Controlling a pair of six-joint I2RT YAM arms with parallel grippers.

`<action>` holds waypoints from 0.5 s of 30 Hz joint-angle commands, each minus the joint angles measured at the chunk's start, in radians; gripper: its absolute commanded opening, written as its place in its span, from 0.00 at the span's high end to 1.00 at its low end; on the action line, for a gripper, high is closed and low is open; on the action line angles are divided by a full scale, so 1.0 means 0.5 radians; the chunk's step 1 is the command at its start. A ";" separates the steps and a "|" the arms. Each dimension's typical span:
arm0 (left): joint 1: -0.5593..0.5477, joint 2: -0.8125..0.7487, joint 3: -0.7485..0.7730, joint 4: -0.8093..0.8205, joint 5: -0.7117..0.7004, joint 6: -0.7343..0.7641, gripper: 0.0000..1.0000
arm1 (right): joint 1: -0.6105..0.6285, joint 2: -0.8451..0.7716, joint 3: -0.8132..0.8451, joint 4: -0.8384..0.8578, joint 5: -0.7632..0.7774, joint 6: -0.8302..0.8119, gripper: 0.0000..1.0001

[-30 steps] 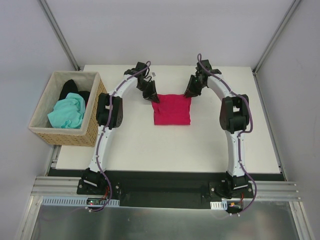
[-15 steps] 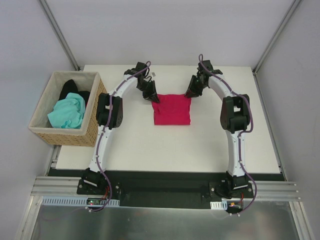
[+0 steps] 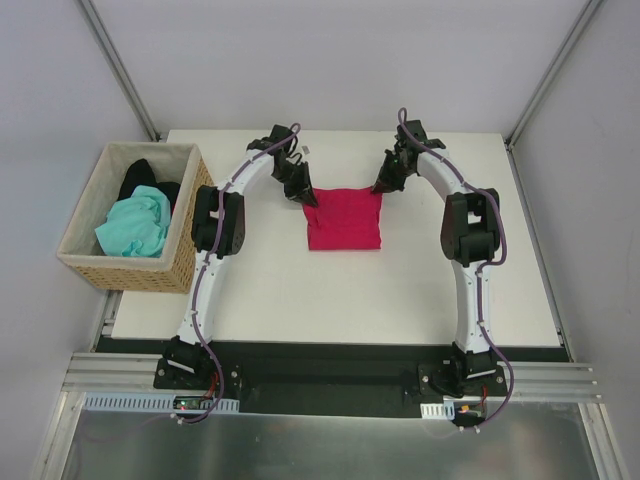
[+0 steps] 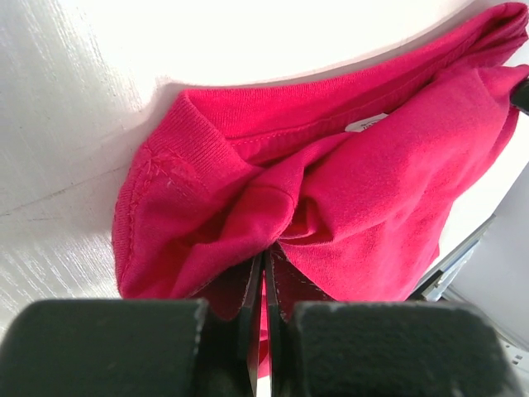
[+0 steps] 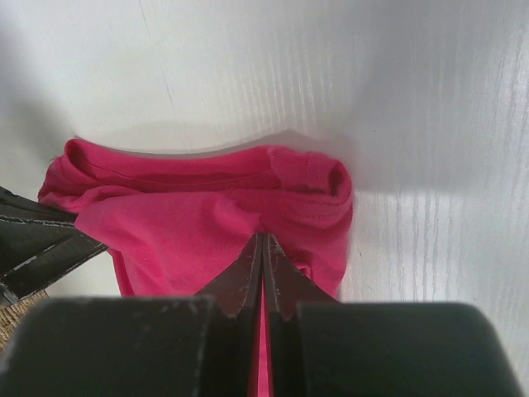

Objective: Fold and stack the t-shirts
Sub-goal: Smooth out wrinkles on the folded tshirt

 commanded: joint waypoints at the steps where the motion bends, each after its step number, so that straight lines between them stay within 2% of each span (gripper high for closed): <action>1: 0.036 -0.169 -0.012 -0.019 -0.042 0.000 1.00 | -0.038 -0.007 0.013 0.019 -0.007 0.021 0.99; 15: 0.061 -0.206 -0.018 -0.022 -0.082 -0.013 1.00 | -0.090 -0.022 0.050 0.034 0.006 0.049 0.99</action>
